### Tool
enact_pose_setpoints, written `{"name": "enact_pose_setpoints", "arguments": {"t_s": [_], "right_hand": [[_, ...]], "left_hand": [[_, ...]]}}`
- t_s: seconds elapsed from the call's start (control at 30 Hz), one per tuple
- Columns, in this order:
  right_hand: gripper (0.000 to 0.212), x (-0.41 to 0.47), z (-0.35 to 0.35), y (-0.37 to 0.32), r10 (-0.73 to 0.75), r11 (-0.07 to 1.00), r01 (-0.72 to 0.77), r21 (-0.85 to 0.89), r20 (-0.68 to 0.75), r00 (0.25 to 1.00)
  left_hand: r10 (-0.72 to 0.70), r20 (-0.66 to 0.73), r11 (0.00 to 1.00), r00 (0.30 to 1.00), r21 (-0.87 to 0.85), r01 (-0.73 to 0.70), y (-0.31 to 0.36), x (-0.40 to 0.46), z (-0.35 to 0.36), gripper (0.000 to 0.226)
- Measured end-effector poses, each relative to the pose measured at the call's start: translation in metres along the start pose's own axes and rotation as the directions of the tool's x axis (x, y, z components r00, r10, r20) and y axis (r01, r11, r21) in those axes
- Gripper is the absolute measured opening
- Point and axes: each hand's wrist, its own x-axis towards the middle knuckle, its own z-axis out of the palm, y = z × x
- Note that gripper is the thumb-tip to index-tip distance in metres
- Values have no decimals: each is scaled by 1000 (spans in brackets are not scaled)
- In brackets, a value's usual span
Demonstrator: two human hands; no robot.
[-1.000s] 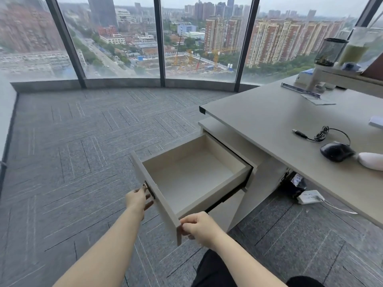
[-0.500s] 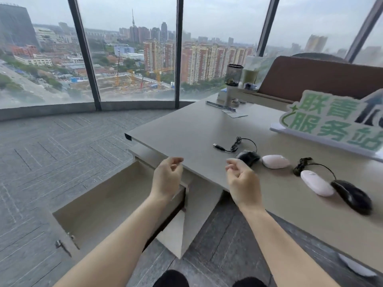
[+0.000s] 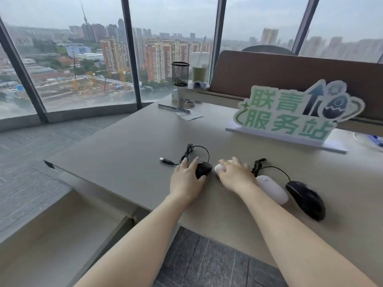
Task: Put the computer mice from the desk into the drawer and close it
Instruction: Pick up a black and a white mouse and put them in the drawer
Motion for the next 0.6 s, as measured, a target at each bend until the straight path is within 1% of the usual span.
{"name": "enact_pose_setpoints", "arguments": {"t_s": [0.07,0.17,0.2,0.23,0.27,0.33,0.4,0.47,0.53,0.6], "right_hand": [[39,1,4,-2,7,1000,-8,-16,-45,999],[23,-3,15,-1,-8,997,-5,-77,-174,985],[18,-5,18,0,-18,997,1,-78,-217,976],[17,-7,19,1,-24,998,11,-58,-242,970],[18,-10,19,0,-32,999,30,-9,-259,965],[25,-18,17,-7,-53,980,108,167,-304,951],[30,-37,10,-27,-97,912,230,340,-364,926],[28,-63,1,-53,-164,813,356,461,-406,899],[27,-86,-2,-85,-219,702,444,557,-424,879],[31,-102,-6,-104,-262,644,486,591,-426,866]], "left_hand": [[10,-47,999,999,40,-8,1,4,4,63],[17,-99,996,995,90,-8,5,2,2,52],[5,-106,997,994,82,3,6,0,-1,49],[-20,-115,999,993,30,24,5,-4,-6,48],[-55,-127,997,990,-59,48,3,-9,-13,49],[-95,-200,968,975,-245,44,-6,-20,-35,49],[-84,-339,932,937,-360,-47,-19,-32,-66,49],[-90,-457,901,885,-416,-123,-29,-49,-102,47],[-107,-536,888,837,-430,-161,-43,-68,-141,46],[-132,-571,867,811,-462,-184,-44,-77,-165,43]]}}
